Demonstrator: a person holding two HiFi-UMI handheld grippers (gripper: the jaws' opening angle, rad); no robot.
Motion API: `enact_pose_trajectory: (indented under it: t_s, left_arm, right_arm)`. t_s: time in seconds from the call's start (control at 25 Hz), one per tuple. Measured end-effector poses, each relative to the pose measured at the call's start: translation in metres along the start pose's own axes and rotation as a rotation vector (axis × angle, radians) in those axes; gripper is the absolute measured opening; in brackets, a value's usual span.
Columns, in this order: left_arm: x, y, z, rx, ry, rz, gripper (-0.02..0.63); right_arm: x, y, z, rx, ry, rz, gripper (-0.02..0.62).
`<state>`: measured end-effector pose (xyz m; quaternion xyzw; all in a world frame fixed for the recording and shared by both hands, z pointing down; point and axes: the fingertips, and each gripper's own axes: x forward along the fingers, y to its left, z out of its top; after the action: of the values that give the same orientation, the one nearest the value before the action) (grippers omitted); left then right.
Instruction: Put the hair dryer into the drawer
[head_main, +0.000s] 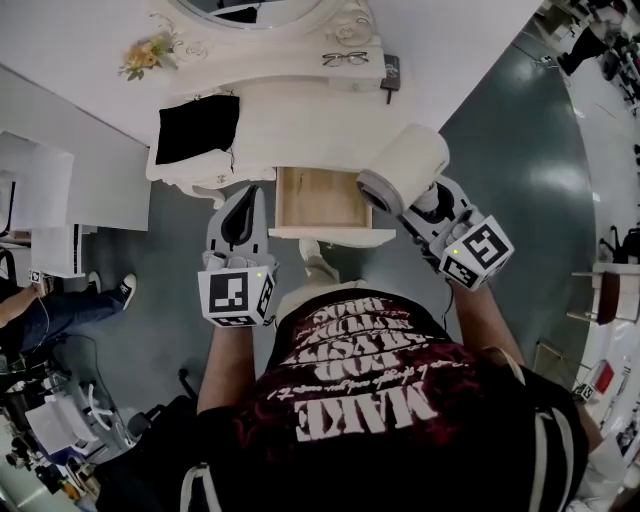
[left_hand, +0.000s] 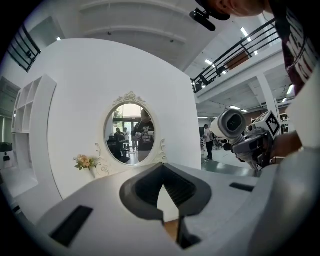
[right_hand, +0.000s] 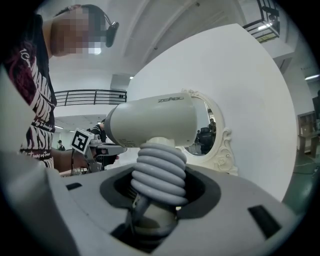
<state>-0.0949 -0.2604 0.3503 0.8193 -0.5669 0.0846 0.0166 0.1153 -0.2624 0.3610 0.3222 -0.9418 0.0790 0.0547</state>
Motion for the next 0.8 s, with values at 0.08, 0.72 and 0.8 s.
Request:
enact_pose_trajectory:
  t_s: [0.08,0.72,0.8]
  left_arm:
    - [0.011,0.009,0.0,0.003,0.002,-0.009,0.005]
    - [0.067,0.074,-0.026,-0.025,0.068,-0.014,0.005]
    - [0.07,0.078,-0.032,-0.031,0.079,-0.015,0.005]
  right_arm:
    - [0.012,-0.007,-0.003,0.009,0.009,-0.005,0.212]
    - [0.113,-0.041,-0.121,0.033,0.28,0.035,0.212]
    - [0.123,-0.038,-0.145,0.045,0.325,0.057,0.212]
